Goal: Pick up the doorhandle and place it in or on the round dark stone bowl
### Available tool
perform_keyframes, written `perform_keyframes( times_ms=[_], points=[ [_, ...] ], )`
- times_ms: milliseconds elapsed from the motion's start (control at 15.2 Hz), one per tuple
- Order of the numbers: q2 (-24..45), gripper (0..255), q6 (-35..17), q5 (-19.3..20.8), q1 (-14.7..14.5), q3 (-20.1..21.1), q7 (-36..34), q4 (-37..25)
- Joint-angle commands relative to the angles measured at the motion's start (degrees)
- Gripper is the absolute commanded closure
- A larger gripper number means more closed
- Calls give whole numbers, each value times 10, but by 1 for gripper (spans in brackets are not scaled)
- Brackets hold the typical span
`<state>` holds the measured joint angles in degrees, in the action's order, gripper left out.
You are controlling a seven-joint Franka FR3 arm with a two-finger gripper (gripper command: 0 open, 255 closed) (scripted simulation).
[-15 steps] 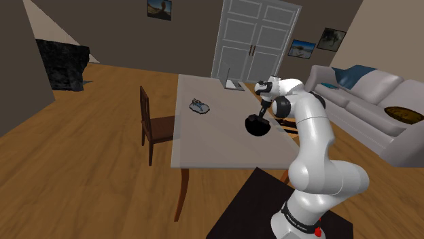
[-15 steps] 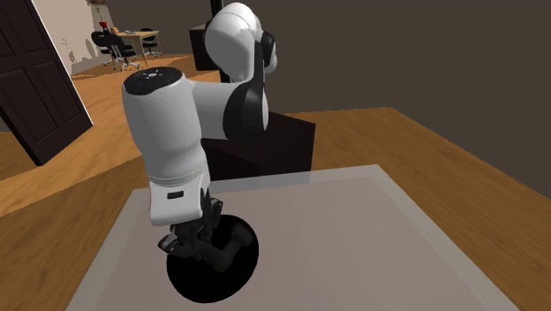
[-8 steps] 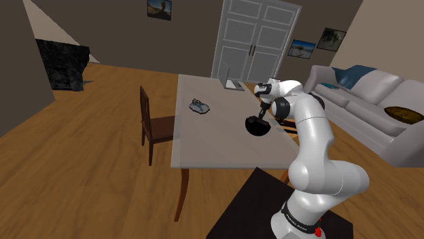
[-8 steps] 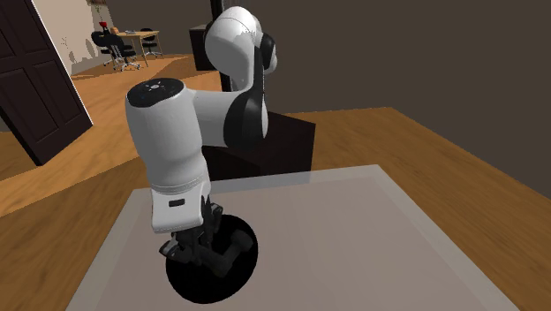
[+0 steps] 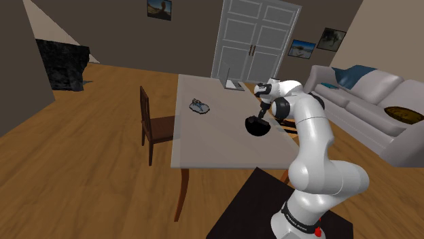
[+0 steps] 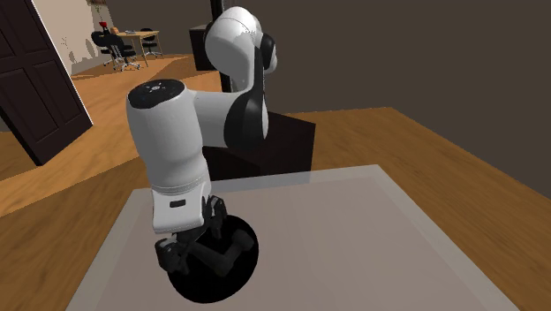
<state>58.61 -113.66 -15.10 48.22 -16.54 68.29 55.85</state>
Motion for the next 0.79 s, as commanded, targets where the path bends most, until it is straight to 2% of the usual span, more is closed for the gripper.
perform_keyframes(
  times_ms=[0,264,726],
  points=[
    [1,0,1,0,0,0,0,-2],
    [-31,0,49,6,0,-5,-3,-18],
    [-31,0,49,6,0,-5,-3,-18]
  ],
)
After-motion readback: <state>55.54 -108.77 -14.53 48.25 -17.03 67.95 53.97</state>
